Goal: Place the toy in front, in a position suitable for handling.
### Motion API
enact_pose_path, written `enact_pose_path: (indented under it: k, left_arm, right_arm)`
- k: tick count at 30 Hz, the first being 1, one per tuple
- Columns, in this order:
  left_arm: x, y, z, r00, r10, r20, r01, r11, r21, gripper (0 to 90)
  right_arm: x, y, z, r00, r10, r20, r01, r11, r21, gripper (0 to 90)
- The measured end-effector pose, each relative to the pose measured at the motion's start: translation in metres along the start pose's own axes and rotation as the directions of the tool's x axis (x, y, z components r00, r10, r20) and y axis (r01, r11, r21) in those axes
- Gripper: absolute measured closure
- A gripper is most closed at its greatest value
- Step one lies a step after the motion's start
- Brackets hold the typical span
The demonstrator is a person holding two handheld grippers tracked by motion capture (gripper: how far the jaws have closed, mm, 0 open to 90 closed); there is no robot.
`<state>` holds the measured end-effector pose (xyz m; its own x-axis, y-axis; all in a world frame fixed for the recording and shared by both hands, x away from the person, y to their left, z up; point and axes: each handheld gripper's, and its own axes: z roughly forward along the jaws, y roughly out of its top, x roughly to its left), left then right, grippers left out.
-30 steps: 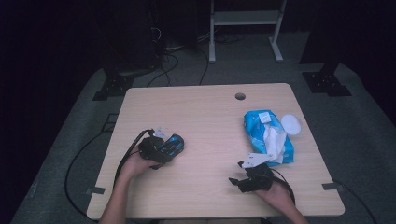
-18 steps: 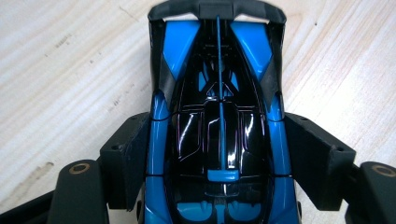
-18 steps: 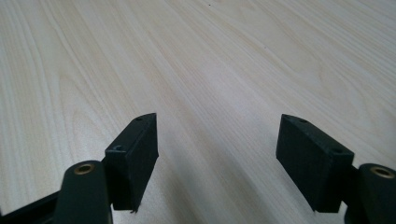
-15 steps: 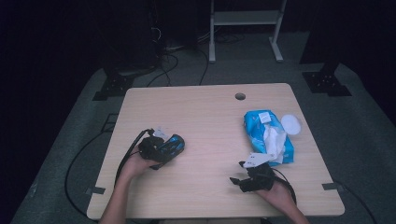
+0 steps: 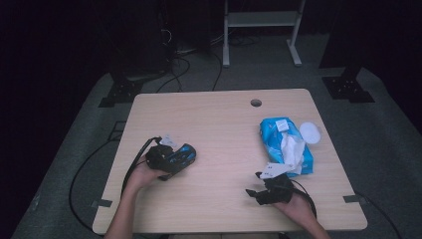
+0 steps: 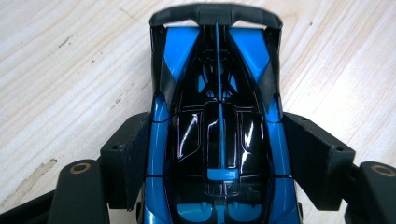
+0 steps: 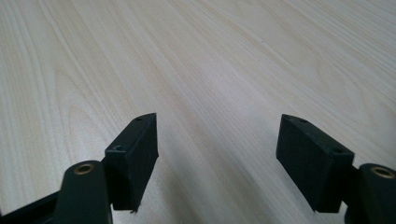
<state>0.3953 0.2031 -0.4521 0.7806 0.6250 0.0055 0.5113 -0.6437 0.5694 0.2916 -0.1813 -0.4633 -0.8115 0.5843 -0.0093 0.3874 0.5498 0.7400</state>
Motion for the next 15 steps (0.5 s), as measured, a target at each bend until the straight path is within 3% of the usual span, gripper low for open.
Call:
enact_pose_path:
  k: [5, 9, 15]
  left_arm:
    - [-0.0014, 0.0008, 0.0028, 0.9998, 0.015, -0.01, -0.015, 0.9993, 0.035, 27.7]
    - [0.0007, 0.0018, 0.0015, 0.9999, 0.016, 0.004, -0.017, 0.9974, 0.071, 27.6]
    - [0.0026, 0.0063, -0.0001, 0.9993, 0.03, 0.023, -0.033, 0.9881, 0.151, 26.7]
  right_arm:
    - [-0.0001, 0.0, 0.0004, 1.0, 0.003, -0.002, -0.003, 1.0, 0.002, 28.0]
    - [0.0007, -0.0001, -0.0001, 0.9999, 0.011, -0.01, -0.01, 1.0, 0.002, 27.8]
    - [0.0025, -0.0001, 0.0006, 0.9997, 0.002, -0.022, -0.002, 1.0, 0.005, 27.7]
